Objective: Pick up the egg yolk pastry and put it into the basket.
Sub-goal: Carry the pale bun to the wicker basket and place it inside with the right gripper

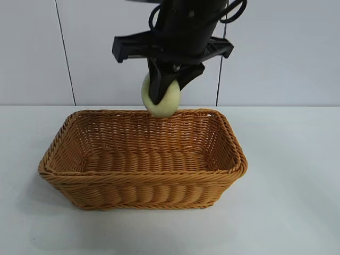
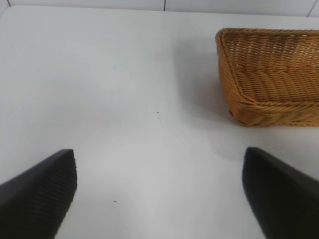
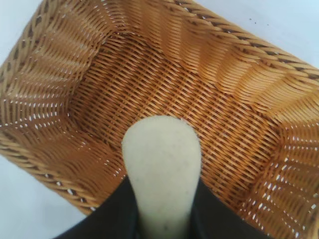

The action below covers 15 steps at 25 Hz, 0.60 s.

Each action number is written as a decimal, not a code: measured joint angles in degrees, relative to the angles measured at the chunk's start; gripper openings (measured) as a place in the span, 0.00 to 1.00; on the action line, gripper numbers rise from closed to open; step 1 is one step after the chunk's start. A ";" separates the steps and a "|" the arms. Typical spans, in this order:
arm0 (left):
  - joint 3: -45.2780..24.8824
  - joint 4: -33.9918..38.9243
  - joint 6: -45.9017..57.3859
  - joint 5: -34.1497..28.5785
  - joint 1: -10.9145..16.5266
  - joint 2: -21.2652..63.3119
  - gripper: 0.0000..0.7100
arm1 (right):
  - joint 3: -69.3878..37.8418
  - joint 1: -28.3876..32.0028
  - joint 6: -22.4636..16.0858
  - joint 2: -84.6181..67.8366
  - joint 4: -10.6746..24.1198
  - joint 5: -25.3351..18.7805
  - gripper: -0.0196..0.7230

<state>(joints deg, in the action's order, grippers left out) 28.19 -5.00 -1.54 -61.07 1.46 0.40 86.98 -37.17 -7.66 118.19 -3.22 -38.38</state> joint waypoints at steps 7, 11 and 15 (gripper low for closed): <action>0.00 0.00 0.00 0.00 0.00 0.00 0.98 | 0.00 0.00 -0.04 4.55 -0.17 2.22 0.20; 0.00 0.00 0.00 0.00 0.00 0.00 0.98 | 0.00 0.00 -0.04 4.41 -0.22 1.93 0.39; 0.00 0.00 0.00 0.00 0.00 0.00 0.98 | 1.94 0.00 0.22 4.41 -0.16 -1.84 0.81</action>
<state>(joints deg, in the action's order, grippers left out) 28.19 -5.00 -1.54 -61.07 1.46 0.40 88.92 -37.17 -7.44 122.59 -3.38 -40.22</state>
